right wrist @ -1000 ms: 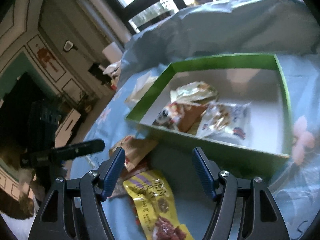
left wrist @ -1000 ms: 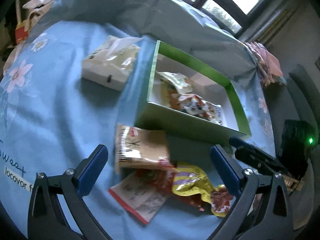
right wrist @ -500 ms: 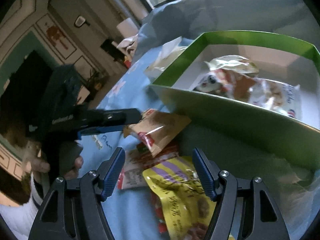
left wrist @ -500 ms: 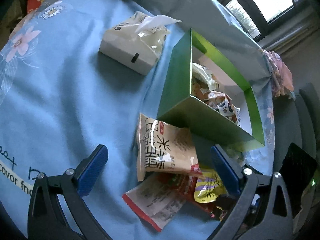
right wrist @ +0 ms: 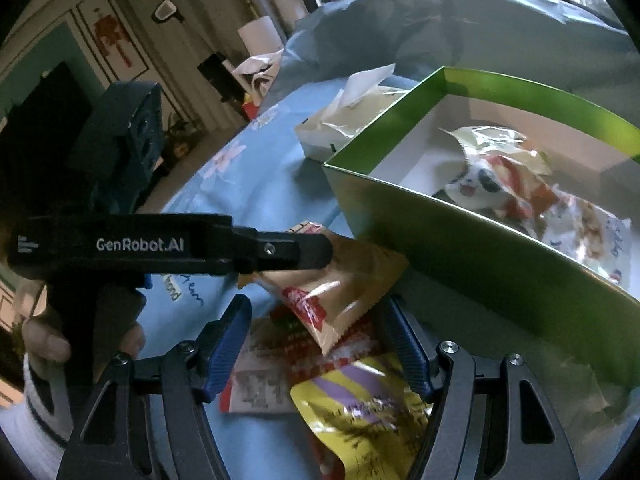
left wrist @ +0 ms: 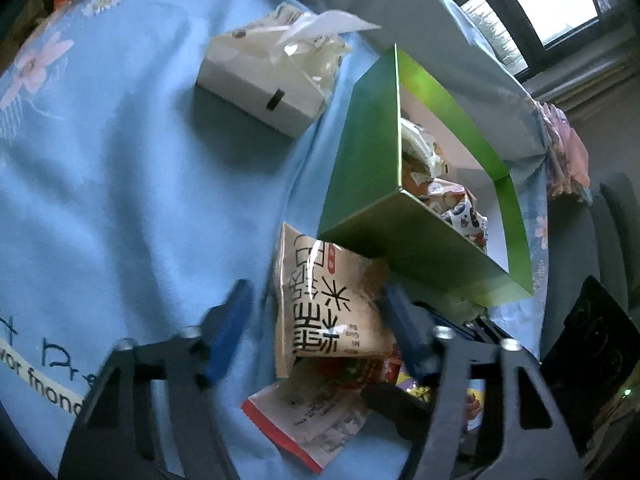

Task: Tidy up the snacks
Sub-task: 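Close the left tool on the tan rice-cracker bag, then carry the tan bag with the left tool over the box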

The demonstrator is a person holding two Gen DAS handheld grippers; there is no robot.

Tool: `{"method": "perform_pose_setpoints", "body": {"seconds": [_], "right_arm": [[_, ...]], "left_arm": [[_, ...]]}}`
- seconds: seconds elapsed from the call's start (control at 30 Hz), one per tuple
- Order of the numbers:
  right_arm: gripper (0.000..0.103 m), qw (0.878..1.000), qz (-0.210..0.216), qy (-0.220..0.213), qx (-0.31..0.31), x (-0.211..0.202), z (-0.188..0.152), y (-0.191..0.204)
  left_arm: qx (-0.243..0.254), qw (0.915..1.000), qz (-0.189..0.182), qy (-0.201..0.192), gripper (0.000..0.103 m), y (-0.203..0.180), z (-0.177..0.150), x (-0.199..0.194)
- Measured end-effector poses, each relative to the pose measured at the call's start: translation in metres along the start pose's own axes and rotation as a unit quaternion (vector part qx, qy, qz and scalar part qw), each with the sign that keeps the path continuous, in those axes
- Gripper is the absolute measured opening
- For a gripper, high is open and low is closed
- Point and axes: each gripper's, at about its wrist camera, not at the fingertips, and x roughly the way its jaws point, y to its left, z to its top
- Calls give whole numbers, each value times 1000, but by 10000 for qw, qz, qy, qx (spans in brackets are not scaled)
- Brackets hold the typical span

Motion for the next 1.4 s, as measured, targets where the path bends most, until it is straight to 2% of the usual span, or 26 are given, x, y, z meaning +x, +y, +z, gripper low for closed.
{"method": "perform_pose_setpoints", "body": {"seconds": [0.07,0.1,0.2,0.3,0.6,0.83,0.97,1.13,1.4], "right_arm": [[70,9999,-31,34,-106,3,0,3],[70,9999,-30,37,-138,5,0,5],[53,9994,-138,22,-312,8,1,10],[43,9993,-159,27,-346,6,1,8],[39,9993,134,-239,-242,-2,-2,9],[39,9976,250,-525,-373,-23,0,23],[39,9965,172,-698,-431,-33,4,28],[39,9943,-21,-975,-433,-56,7,25],[39,9885,-361,-1453,-191,-98,19,-5]], "left_arm": [[-61,9999,-95,32,56,1,0,0],[-58,9999,-96,27,50,1,0,-1],[79,9999,69,-23,50,-3,-2,-4],[214,9996,171,-65,49,-8,-4,-6],[261,9995,68,-151,45,-10,-7,-18],[444,9979,-71,-466,45,-19,-12,-44],[554,9964,-159,-614,45,-28,-9,-49],[724,9932,-468,-780,45,-51,-1,-51],[1226,9854,-748,-911,45,-105,21,-35]]}}
